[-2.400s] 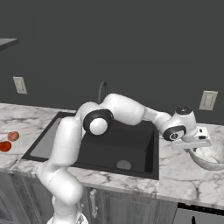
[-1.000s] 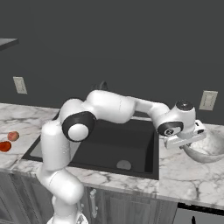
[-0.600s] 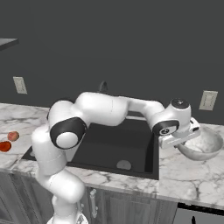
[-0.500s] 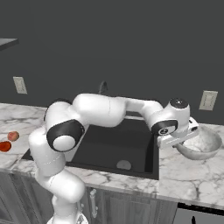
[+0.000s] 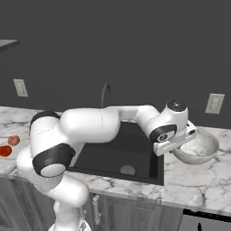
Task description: Remove the tomato and peach from the sink. Then move the bowl and cup from the counter to the sink for washing.
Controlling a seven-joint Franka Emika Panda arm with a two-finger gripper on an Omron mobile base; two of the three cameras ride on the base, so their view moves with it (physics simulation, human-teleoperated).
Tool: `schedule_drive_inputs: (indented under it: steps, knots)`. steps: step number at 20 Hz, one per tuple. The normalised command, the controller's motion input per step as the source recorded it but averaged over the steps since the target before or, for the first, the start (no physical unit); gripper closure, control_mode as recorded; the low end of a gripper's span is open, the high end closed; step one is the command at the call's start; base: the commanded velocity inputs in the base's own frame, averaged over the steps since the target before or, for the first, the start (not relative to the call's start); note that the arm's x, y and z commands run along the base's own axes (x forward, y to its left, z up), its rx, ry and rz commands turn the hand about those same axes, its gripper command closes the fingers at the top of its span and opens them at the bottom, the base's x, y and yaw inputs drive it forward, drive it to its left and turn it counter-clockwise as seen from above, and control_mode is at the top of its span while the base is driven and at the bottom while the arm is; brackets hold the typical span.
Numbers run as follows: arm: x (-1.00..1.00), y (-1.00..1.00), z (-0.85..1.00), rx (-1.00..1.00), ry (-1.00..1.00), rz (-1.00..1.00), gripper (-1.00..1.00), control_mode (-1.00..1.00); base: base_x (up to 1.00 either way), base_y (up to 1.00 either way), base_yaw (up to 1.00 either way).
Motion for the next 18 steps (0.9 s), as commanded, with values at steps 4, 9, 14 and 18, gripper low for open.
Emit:
schedule_drive_inputs:
  steps: [4, 9, 14, 18]
  knots:
    - [-0.15, 0.42, 0.10, 0.00, 0.00, 0.08, 1.00, -1.00, 0.00, 0.00, 0.00]
    - [-0.13, 0.42, 0.11, 0.00, 0.00, 0.09, 1.00, -1.00, 0.00, 0.00, 0.00]
    - [-0.09, 0.40, 0.09, 0.00, 0.00, 0.08, 1.00, -1.00, 0.00, 0.00, 0.00]
    - [-0.01, 0.37, 0.08, 0.00, 0.03, 0.07, 1.00, -1.00, 0.00, 0.00, 0.00]
